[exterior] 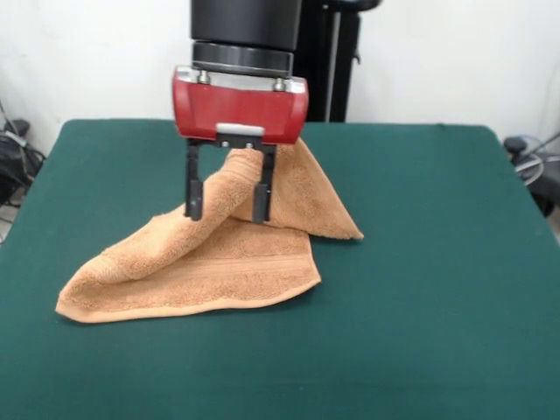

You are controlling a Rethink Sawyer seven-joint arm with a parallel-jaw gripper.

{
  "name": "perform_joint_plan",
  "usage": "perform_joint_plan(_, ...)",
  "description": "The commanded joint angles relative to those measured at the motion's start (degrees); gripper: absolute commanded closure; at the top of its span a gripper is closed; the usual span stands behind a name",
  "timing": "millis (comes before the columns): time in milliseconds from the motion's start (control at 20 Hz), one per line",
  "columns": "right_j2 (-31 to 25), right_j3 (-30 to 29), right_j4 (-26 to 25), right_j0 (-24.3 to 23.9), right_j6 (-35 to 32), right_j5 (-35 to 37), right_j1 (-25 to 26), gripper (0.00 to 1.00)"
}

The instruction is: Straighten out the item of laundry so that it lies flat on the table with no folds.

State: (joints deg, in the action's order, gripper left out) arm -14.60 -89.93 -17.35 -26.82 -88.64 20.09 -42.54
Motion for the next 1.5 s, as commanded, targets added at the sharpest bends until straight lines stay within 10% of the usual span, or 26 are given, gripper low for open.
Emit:
perform_joint_plan(50, -0.43, -8.04, 0.41, 0.61, -10.08, -4.59, 1.64, 0.00)
perform_joint_plan(1500, -0.25, -7.42, -1.39, 0.04, -9.02, -18.51, 12.21, 0.00)
